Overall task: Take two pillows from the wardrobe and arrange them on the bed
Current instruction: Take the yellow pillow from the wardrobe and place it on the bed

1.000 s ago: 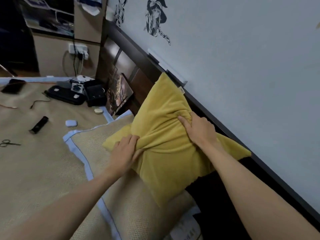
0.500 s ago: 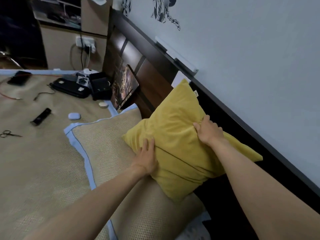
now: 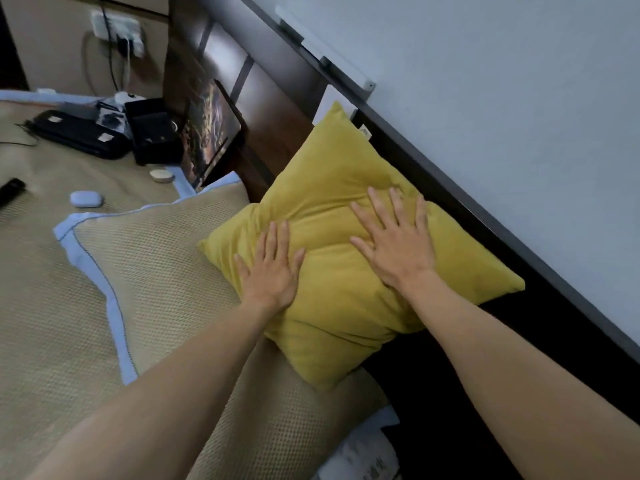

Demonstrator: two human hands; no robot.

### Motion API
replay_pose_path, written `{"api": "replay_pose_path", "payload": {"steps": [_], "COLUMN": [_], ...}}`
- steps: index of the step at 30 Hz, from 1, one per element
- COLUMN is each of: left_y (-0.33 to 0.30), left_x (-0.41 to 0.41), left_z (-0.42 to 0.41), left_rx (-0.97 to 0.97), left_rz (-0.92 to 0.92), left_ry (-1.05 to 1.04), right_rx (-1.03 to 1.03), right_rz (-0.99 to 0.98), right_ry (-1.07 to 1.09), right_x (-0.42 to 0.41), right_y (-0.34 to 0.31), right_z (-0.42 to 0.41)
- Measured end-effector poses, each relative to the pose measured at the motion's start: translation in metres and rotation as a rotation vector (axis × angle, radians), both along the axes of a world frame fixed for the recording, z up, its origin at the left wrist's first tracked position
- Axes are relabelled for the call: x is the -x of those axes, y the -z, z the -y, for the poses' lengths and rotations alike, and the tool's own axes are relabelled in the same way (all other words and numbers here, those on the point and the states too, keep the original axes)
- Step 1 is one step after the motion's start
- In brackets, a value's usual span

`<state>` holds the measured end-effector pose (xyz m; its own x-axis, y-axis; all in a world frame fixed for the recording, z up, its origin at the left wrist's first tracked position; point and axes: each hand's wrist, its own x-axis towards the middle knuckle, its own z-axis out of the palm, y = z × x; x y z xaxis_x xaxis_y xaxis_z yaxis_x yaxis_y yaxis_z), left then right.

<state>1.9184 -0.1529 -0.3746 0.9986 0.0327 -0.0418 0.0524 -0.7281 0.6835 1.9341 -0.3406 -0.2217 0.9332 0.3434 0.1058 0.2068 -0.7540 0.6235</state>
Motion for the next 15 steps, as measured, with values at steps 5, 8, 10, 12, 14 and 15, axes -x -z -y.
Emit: {"api": "replay_pose_path", "payload": {"steps": [5,8,10,12,14,15], "left_y": [0.063,0.028,-0.014,-0.049,-0.059,-0.058], "left_x": [0.022,0.002,-0.021,-0.039,-0.051,-0.056], "left_z": [-0.057,-0.066,-0.053,-0.029,-0.009,-0.007], "left_rx": [-0.07,-0.058,0.035,0.091,0.101,0.094], "left_rz": [-0.249,0.023,0.216,0.306,0.196,0.094], "left_ry": [0.044,-0.083,-0.137,-0.038,0.104,0.147], "right_rx": [-0.255,-0.303,-0.247,-0.129,-0.108,-0.14], "right_rz": [0.173,0.284,0.232,0.115,0.059,0.047], "right_ry": [0.044,0.012,0.063,0.165,0.217,0.225], "right_x": [0.009,0.013,0.015,0.017,0.01,0.005], "right_y": [-0.005,-0.013,-0.015,-0.008,-0.004,-0.005], "right_z": [-0.004,-0.007,-0.001,0.006,0.002,-0.008]}}
